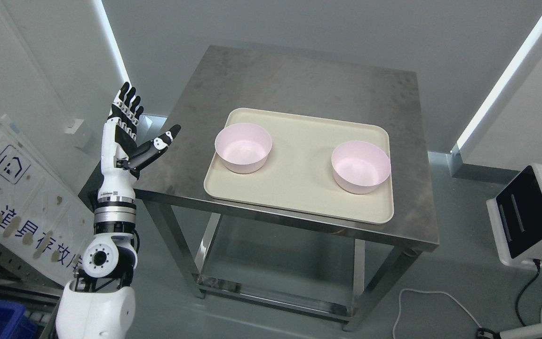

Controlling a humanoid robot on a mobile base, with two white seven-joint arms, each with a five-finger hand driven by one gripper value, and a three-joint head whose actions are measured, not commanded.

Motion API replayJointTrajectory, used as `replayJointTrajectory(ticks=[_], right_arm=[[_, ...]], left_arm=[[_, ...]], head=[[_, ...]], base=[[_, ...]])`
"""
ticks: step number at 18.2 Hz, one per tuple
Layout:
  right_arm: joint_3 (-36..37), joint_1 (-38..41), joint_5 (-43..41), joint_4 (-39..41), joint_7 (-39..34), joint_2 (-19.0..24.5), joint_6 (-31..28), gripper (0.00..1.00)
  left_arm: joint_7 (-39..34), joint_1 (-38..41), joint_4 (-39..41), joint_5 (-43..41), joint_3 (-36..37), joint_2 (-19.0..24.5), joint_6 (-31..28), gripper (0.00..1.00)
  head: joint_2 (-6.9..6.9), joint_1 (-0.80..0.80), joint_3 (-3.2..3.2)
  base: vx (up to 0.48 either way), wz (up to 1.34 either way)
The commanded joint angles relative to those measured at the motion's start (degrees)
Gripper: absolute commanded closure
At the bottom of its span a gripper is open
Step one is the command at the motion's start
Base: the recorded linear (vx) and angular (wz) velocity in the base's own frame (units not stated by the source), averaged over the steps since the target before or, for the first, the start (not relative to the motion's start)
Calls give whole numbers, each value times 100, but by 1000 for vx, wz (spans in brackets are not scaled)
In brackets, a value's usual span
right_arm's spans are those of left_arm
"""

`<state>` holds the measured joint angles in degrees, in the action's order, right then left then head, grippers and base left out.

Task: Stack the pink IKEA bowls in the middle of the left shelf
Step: 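Raise the left hand and reach toward the nearer pink bowl, then lower the left hand onto the rim of the pink bowl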

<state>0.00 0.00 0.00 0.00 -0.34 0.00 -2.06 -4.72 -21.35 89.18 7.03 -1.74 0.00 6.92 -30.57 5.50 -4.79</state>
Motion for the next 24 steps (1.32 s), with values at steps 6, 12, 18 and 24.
replayJointTrajectory(ticks=[6,12,18,24], right_arm=[[61,9,0,193,-2,-100,4,0],[61,9,0,193,-2,-100,4,0],[61,18,0,193,-2,-100,4,0],[61,18,0,193,-2,-100,4,0]], left_arm=[[495,-597,-294,-9,200,158,-24,0],[3546,-2321,-1858,-2375,541,826,-68,1],[3609,-2295,-2071,-3041,491,100,-330,0],[4532,-2699,-2317,-3234,1279,851,-1535,7]], head=[[0,0,0],[0,0,0],[0,0,0],[1,0,0]], base=[[83,18],[19,14],[0,0],[0,0]])
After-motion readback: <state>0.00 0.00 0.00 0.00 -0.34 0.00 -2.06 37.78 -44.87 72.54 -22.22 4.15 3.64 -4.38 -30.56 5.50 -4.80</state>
